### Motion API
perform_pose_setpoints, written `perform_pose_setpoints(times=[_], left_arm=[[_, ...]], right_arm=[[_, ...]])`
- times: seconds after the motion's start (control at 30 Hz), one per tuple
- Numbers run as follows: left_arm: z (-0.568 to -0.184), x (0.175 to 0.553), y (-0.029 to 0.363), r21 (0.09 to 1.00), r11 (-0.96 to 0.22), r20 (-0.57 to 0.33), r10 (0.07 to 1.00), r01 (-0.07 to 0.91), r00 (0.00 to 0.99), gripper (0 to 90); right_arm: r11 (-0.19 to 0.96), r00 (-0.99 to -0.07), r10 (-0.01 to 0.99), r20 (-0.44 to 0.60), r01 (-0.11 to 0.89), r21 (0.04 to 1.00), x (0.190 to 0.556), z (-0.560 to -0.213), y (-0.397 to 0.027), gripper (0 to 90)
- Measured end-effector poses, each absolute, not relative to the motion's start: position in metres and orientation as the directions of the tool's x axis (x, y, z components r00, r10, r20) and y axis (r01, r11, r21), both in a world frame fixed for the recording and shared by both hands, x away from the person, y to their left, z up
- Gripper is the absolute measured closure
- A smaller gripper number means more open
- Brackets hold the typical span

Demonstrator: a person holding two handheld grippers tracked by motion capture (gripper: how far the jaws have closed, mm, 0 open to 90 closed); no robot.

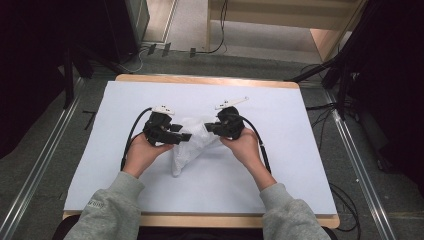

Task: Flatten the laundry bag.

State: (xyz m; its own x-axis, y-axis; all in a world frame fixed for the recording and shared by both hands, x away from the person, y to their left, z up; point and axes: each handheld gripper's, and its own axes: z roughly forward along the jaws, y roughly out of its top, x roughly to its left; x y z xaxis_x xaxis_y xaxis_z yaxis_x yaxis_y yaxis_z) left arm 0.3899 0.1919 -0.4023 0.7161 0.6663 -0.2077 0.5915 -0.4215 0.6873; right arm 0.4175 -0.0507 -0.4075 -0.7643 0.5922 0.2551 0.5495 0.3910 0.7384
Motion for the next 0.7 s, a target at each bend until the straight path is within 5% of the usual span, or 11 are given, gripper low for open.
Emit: perform_pose_setpoints(times=[0.07,0.13,0.4,0.7], left_arm=[[-0.406,0.393,0.196,0.685,-0.396,-0.248,0.662,0.612,0.707,80.6],[-0.408,0.396,0.203,0.692,-0.347,-0.294,0.665,0.633,0.686,88.8],[-0.406,0.404,0.249,0.708,-0.16,-0.424,0.682,0.687,0.596,89.5],[-0.42,0.412,0.274,0.678,-0.125,-0.423,0.74,0.724,0.524,88.7]], right_arm=[[0.392,-0.764,0.594,0.253,0.55,0.737,0.416,-0.407,-0.052,90.0],[0.384,-0.763,0.596,0.251,0.545,0.746,0.414,-0.405,-0.055,90.0],[0.341,-0.743,0.625,0.239,0.535,0.773,0.406,-0.393,-0.078,90.0],[0.368,-0.73,0.642,0.234,0.561,0.742,0.409,-0.41,-0.08,90.0]])
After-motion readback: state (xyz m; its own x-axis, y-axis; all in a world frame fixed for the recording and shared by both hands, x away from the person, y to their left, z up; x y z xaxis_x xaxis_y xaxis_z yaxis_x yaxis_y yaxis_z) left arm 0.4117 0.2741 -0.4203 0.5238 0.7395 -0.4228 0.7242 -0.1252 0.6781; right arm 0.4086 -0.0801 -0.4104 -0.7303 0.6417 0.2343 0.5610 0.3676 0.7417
